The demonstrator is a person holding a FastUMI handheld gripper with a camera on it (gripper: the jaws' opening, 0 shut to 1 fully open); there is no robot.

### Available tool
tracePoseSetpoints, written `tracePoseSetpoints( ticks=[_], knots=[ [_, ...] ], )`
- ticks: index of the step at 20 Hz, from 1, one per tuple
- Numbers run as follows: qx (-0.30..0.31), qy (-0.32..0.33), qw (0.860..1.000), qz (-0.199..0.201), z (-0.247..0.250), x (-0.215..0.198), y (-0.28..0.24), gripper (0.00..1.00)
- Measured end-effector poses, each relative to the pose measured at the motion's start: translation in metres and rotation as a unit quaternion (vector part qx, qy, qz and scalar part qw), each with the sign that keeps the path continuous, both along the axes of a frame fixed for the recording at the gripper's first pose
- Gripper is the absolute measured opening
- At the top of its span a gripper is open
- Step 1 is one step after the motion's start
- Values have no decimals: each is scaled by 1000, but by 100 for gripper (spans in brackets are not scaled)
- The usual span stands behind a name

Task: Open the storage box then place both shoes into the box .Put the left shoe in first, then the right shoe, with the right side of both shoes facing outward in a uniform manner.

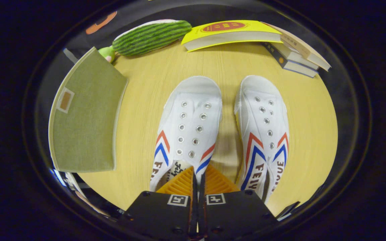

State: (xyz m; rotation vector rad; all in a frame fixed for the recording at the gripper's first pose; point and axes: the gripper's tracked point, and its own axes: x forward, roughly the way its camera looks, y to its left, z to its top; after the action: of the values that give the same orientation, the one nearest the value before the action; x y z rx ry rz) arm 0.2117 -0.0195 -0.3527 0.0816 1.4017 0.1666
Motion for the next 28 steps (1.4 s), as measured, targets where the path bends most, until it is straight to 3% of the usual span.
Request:
tracePoseSetpoints(
  ticks=[9, 14, 20, 28],
  knots=[
    [128, 6, 990, -52, 15, -2, 8, 6],
    [150, -9, 988, -45, 32, -2, 16, 6],
    [171, -42, 984, -31, 85, 2, 35, 6],
    [193, -89, 977, 9, 179, -11, 114, 6]
  ],
)
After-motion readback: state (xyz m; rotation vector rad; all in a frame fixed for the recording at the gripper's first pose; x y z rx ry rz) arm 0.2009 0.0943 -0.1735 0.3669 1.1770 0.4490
